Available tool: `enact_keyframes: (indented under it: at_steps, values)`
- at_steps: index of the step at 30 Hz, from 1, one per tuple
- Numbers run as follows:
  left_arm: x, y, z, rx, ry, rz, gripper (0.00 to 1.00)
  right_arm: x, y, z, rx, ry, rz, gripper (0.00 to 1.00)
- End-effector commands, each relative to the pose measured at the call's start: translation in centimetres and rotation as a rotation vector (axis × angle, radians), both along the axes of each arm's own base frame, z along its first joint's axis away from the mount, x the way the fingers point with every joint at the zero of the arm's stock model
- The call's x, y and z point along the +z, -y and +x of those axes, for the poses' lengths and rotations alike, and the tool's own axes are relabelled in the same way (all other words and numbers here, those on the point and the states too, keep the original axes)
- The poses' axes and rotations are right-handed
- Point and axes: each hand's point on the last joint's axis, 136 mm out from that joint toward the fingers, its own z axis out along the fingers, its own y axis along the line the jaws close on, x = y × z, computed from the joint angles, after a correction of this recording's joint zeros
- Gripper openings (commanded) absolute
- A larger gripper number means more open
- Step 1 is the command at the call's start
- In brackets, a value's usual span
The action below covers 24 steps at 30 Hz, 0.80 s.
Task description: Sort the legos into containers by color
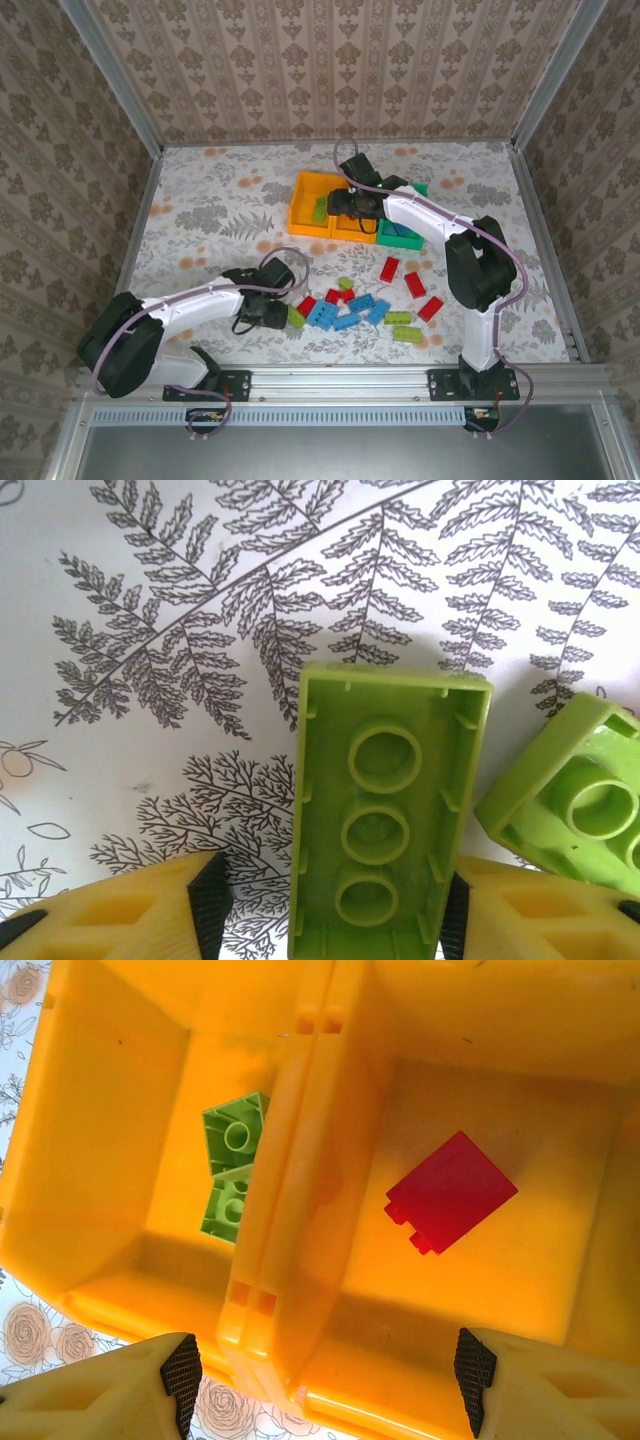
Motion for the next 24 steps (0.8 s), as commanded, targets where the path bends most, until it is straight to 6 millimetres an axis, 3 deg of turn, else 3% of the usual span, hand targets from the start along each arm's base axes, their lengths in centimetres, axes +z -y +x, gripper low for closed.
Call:
enact_keyframes:
  at_steps: [1,6,14,18,24]
  values:
    - [-1.5,2.6,3.8,0.000,0.126,-0.088,0.52,2.4,1.0,0.3,-0.016,0.058,0.014,0.71]
    - [-1.5,2.7,4.0,0.010,0.120,-0.092,0.37,2.8,1.1,0.3,-0.008,0.064,0.030,0.71]
    - [-0.3,1.1,4.5,0.049,0.136,-0.081,0.31,4.3,1.4,-0.1,0.017,0.095,0.028,0.71]
    - [3.3,0.9,6.8,0.044,0.226,-0.091,0.31,5.4,1.8,-1.0,0.041,0.120,0.023,0.71]
    - [9.0,3.3,12.3,-0.019,0.348,-0.162,0.32,4.6,2.5,-3.6,0.111,0.119,0.009,0.71]
